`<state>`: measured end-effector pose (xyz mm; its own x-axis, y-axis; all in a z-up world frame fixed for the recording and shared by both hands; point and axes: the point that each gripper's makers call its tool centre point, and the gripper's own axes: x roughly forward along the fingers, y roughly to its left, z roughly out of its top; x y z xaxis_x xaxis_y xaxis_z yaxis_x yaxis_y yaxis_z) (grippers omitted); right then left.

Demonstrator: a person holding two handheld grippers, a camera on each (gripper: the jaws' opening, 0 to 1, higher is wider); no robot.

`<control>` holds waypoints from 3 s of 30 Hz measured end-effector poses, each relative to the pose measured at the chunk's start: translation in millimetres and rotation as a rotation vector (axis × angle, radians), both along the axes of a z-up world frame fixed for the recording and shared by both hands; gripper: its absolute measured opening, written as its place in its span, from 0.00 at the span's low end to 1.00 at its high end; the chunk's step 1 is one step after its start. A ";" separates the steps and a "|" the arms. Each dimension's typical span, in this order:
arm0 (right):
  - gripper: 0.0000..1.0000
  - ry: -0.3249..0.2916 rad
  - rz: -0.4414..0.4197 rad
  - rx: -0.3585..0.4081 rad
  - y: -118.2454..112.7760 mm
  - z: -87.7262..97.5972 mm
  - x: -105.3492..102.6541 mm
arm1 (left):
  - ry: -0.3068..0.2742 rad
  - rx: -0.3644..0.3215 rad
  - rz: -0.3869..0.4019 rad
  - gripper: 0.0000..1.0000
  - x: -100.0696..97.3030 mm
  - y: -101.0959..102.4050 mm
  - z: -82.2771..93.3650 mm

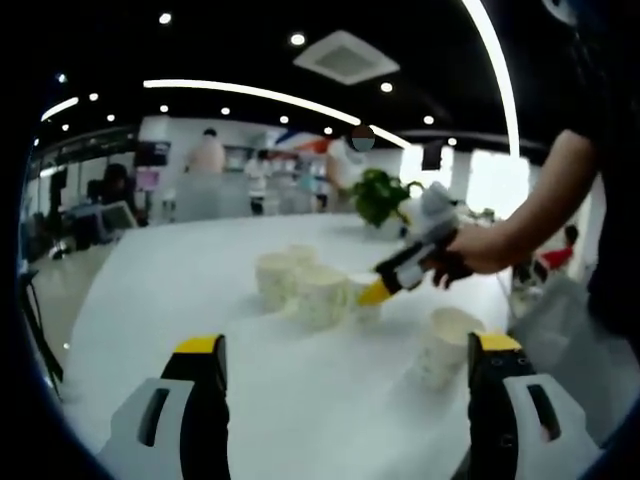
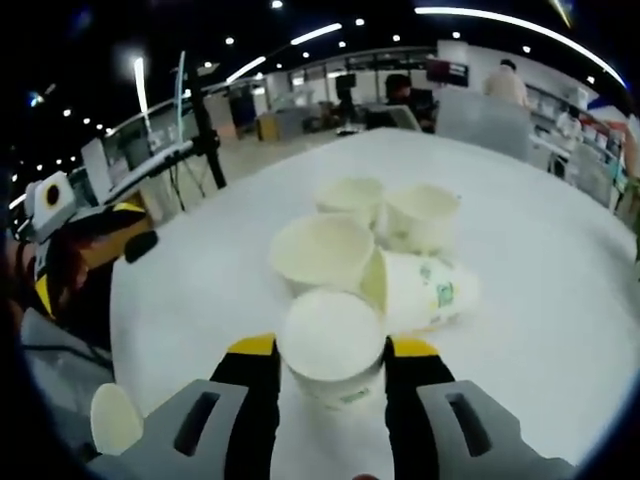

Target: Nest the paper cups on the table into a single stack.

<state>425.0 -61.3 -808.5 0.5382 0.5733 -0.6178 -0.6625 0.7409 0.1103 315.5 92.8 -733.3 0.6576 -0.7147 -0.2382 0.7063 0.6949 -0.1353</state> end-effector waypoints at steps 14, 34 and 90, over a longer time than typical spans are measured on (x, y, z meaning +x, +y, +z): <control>0.36 0.021 -0.045 0.040 -20.2 6.8 -10.2 | -0.013 -0.001 -0.032 0.98 2.6 -12.9 14.3; 0.35 -0.012 -0.100 0.100 -50.7 30.2 -23.5 | -0.024 0.014 -0.076 0.98 -2.6 -31.7 27.4; 0.35 -0.256 -0.096 0.438 -66.0 165.4 -103.3 | -0.044 -0.015 -0.126 0.97 -41.6 -78.3 61.0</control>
<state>321.7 -127.3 -643.1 0.7039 0.6892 -0.1720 -0.6401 0.7204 0.2670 273.9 14.5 -672.3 0.5722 -0.7954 -0.2000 0.7932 0.5987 -0.1117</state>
